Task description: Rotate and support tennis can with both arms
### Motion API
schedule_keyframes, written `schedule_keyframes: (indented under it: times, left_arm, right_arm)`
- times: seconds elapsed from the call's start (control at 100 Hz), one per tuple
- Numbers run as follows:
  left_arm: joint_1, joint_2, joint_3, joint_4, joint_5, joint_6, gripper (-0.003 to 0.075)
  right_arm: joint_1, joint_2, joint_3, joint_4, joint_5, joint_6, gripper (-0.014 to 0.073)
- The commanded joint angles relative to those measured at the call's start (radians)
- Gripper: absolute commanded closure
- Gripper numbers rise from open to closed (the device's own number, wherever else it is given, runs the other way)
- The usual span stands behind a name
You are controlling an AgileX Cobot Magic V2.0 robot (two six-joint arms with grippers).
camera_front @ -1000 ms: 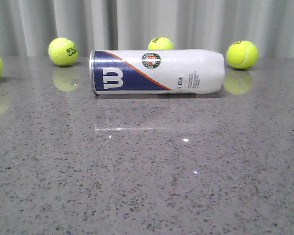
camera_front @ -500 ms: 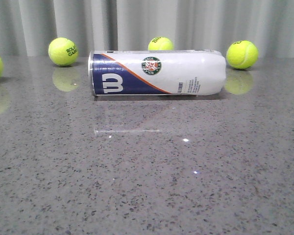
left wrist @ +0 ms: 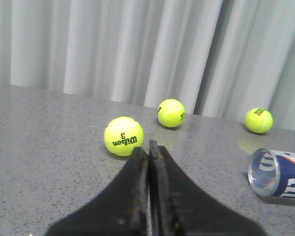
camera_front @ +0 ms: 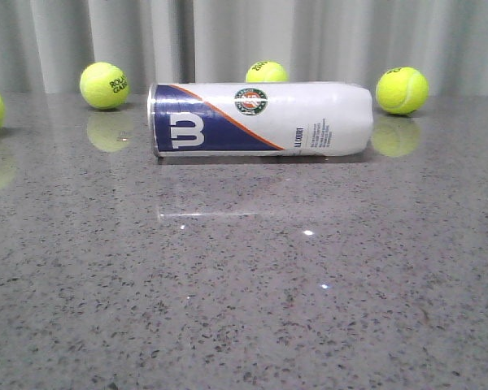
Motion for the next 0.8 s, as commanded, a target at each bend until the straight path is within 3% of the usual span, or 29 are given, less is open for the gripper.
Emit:
schedule_keyframes:
  times: [0.0,0.22,0.38,0.79]
  left_arm:
    - [0.002,0.108,-0.145,-0.012,0.051,-0.009,0.0741]
    - [0.002,0.376,-0.47,-0.012,0.346,0.001,0.0741]
    - [0.002,0.55,-0.617,-0.012,0.497,0.001,0.0741]
    - [0.002,0.75,-0.657,-0.006,0.564,0.012,0.0724]
  right_arm:
    - [-0.006,0.011,-0.024,0.007,-0.082,0.001,0.0662]
    - [-0.006,0.011,-0.024,0.007,-0.082,0.001,0.0662]
    - [-0.006,0.011,-0.024,0.007,-0.082,0.001,0.0662]
    - [-0.006,0.011,-0.024,0.007,-0.082,0.001,0.0662]
